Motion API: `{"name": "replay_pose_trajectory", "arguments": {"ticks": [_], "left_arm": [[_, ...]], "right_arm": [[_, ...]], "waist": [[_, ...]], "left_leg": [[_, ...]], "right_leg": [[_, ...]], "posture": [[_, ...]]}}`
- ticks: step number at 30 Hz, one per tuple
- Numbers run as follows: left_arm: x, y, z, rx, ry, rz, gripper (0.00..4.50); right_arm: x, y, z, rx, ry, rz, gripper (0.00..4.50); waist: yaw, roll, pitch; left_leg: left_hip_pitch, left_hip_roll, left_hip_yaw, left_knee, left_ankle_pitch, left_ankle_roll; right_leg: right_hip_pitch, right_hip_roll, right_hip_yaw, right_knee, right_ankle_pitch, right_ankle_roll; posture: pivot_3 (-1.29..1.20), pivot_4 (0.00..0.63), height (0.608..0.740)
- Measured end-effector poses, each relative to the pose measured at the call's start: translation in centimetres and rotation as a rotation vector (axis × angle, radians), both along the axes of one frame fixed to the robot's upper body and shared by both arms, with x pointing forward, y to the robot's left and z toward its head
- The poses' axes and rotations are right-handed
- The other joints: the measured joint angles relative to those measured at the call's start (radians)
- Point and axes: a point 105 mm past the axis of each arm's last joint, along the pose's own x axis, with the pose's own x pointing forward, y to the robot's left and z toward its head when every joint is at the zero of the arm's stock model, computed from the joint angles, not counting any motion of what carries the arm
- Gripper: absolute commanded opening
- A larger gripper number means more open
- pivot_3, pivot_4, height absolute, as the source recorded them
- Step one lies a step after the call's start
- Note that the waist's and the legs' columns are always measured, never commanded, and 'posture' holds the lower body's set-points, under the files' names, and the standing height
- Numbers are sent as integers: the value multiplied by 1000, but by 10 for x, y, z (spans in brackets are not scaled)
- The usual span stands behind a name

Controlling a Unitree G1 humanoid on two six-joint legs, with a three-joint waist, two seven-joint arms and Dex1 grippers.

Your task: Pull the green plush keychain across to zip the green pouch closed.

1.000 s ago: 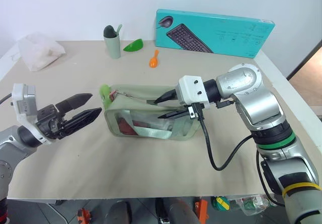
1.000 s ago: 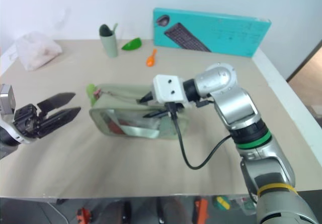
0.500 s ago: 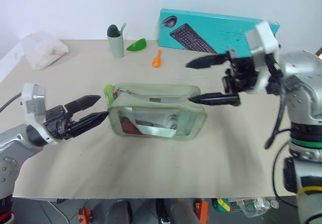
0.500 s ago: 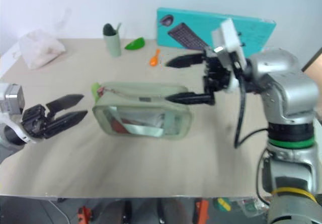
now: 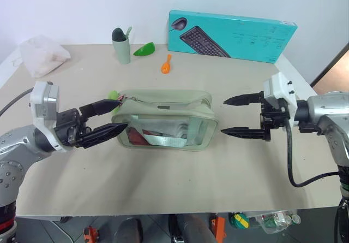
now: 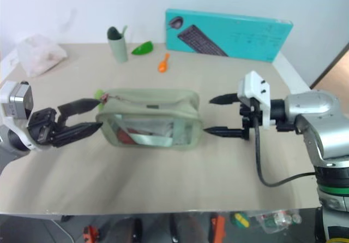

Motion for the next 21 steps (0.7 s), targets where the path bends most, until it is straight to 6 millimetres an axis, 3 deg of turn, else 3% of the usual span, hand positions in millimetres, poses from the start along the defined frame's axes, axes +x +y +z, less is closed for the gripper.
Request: {"name": "replay_pose_trajectory", "arguments": {"ticks": [1, 3, 9, 13, 17, 21], "left_arm": [[0, 0, 0, 0, 1, -2, 4097], [0, -1, -1, 1, 6, -4, 4097], [-1, -1, -8, -1, 31, 10, 4097], [3, 4, -7, -38, 30, 64, 4097], [32, 37, -5, -159, 31, 307, 4097], [59, 71, -21, -188, 99, 557, 4097]], "right_arm": [[2, 4, -2, 5, 3, 6, 3939], [4, 9, -4, 12, 4, 12, 3496], [5, 21, 0, 26, -10, 50, 1278], [6, 20, -1, 31, -1, 52, 82], [6, 20, -2, 33, 3, 59, 27], [6, 20, -2, 30, -1, 66, 27]], "waist": [[0, 0, 0], [1, 0, 0], [2, 0, 0], [3, 0, 0], [3, 0, 0], [3, 0, 0]], "left_leg": [[0, 0, 0, 0, 0, 0], [-1, 0, 0, 0, 0, 0], [-2, -1, 1, 0, 0, 0], [-2, -1, 1, 1, 0, 0], [-2, -2, 0, 1, 0, 0], [-2, -2, 0, 1, 0, 0]], "right_leg": [[0, 0, 0, 0, 0, 0], [0, -1, 0, 0, 0, 0], [0, -3, 0, -1, 0, 0], [0, -4, 0, -1, 0, 0], [0, -3, 0, -1, 0, 1], [0, -3, 0, -1, 0, 1]], "posture": [[0, 150, 740], [0, 150, 740], [0, 150, 740], [0, 150, 740], [0, 150, 740], [0, 150, 740]]}}
